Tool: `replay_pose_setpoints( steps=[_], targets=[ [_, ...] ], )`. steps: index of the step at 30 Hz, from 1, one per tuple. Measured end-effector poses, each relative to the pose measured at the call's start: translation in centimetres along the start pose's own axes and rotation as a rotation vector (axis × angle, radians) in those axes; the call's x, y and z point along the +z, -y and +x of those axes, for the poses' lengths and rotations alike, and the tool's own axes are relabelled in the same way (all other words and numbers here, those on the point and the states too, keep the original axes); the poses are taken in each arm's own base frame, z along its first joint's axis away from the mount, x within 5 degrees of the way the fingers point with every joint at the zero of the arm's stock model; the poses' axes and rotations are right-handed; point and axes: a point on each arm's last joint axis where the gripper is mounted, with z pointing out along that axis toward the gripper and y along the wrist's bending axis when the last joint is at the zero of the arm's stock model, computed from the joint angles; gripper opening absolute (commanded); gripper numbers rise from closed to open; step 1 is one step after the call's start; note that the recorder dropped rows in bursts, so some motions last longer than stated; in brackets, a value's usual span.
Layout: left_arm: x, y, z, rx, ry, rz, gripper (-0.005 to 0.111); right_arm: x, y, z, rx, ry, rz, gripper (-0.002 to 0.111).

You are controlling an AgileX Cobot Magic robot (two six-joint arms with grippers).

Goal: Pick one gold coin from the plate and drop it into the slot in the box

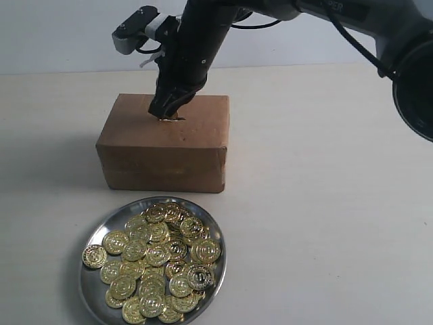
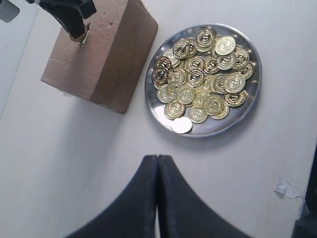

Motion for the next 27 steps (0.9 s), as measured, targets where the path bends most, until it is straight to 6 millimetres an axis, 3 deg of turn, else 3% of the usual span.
replay_pose_setpoints(
  steps=[4, 7, 10, 12, 15, 16, 19, 24, 27],
  targets=[
    [0.0, 0.0, 0.0, 0.003, 0.002, 0.002, 0.0, 0.7, 0.1, 0.2, 0.002, -0.008, -0.001, 0.004],
    [0.0, 0.0, 0.0, 0.003, 0.002, 0.002, 0.0, 0.7, 0.2, 0.2, 0.0, -0.01, 0.002, 0.024],
    [-0.2, 0.1, 0.0, 0.003, 0.007, -0.003, 0.0, 0.7, 0.2, 0.2, 0.002, -0.014, 0.007, 0.036],
    [-0.2, 0.1, 0.0, 0.003, 0.007, -0.003, 0.0, 0.5, 0.2, 0.2, 0.013, -0.012, 0.011, 0.034],
    [-0.2, 0.1, 0.0, 0.0, 0.007, -0.003, 0.0, -0.9, 0.1, 0.0, 0.033, -0.007, 0.038, 0.008],
    [-0.2, 0.1, 0.1, -0.019, 0.009, -0.005, 0.0, -1.9, 0.1, -0.2, 0.039, -0.005, 0.054, 0.001],
    [-0.7, 0.3, 0.0, -0.118, 0.059, -0.02, 0.0, -6.7, -0.7, -0.7, 0.056, 0.029, 0.101, 0.0],
    [-1.7, 1.4, 0.0, -0.298, 0.276, -0.053, 0.0, -17.7, -3.7, -1.6, 0.095, 0.241, 0.165, 0.0],
    [-1.7, 2.3, 0.4, -0.349, 0.409, -0.063, 0.0, -24.4, -6.8, -0.5, 0.09, 0.389, 0.189, 0.0]
  ],
)
